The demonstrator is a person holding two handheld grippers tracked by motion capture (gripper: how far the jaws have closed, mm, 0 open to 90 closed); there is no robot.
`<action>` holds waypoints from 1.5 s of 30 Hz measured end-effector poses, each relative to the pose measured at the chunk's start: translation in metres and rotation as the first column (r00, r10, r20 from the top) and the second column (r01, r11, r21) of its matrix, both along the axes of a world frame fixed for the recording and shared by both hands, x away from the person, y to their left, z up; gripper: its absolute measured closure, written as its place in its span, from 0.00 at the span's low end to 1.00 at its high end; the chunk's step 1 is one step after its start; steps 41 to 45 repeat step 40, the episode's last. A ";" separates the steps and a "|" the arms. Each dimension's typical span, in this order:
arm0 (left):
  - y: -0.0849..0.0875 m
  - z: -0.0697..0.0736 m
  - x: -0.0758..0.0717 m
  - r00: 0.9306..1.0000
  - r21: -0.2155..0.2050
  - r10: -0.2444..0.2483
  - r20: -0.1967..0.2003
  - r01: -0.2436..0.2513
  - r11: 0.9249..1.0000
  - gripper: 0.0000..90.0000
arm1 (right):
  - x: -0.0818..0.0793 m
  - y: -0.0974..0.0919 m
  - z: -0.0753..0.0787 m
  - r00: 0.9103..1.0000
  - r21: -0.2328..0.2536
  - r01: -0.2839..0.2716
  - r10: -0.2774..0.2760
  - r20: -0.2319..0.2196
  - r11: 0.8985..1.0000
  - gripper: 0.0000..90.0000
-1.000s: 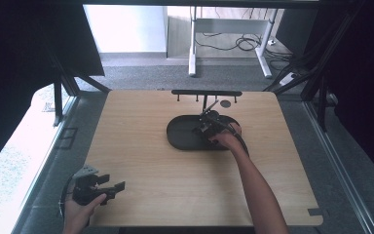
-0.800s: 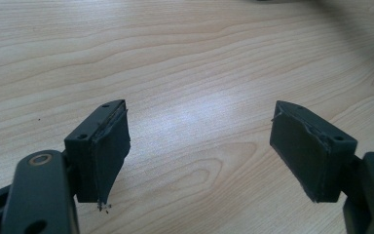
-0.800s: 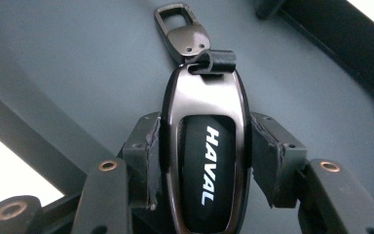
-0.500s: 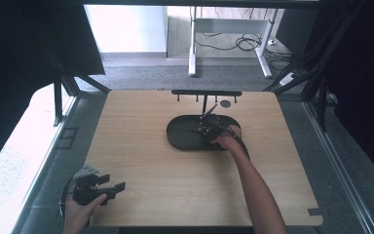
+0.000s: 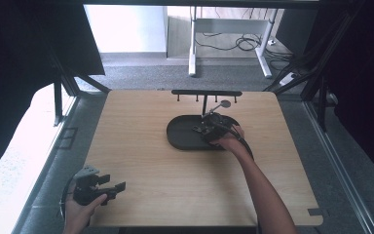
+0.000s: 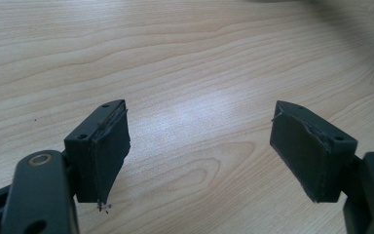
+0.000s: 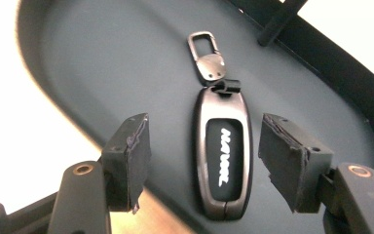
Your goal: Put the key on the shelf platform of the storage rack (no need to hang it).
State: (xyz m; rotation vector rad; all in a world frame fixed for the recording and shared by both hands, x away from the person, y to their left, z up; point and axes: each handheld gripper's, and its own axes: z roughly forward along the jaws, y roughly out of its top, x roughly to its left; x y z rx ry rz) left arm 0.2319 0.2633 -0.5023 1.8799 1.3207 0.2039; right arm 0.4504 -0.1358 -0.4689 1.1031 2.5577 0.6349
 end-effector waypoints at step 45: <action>-0.011 -0.003 0.000 1.000 0.014 -0.010 -0.012 0.011 1.000 0.25 | -0.148 -0.072 -0.023 0.993 0.212 -0.099 0.083 0.081 0.972 0.42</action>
